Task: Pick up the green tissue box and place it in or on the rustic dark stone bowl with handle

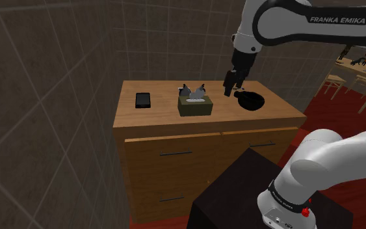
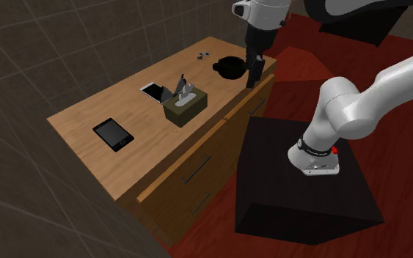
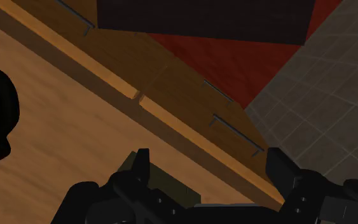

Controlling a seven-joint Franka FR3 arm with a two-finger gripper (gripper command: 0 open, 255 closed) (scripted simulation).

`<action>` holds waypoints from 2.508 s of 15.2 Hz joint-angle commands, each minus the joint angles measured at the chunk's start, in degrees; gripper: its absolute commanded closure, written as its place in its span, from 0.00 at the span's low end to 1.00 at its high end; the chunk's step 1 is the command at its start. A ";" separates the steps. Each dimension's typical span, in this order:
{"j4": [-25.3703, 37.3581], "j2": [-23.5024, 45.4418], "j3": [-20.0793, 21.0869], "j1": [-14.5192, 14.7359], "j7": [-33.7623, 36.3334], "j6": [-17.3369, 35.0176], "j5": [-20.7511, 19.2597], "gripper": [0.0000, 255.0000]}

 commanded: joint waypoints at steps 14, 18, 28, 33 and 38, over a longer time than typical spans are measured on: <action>8.15 26.40 2.23 -1.11 -15.27 16.18 -22.62 0.00; 12.21 34.66 3.32 -1.65 -17.52 19.90 -30.97 0.00; 12.75 41.68 2.32 -3.14 -17.14 26.43 -38.08 0.00; 12.75 41.68 2.32 -3.14 -17.14 26.43 -38.08 0.00; 12.75 41.67 2.32 -3.14 -17.14 26.42 -38.08 1.00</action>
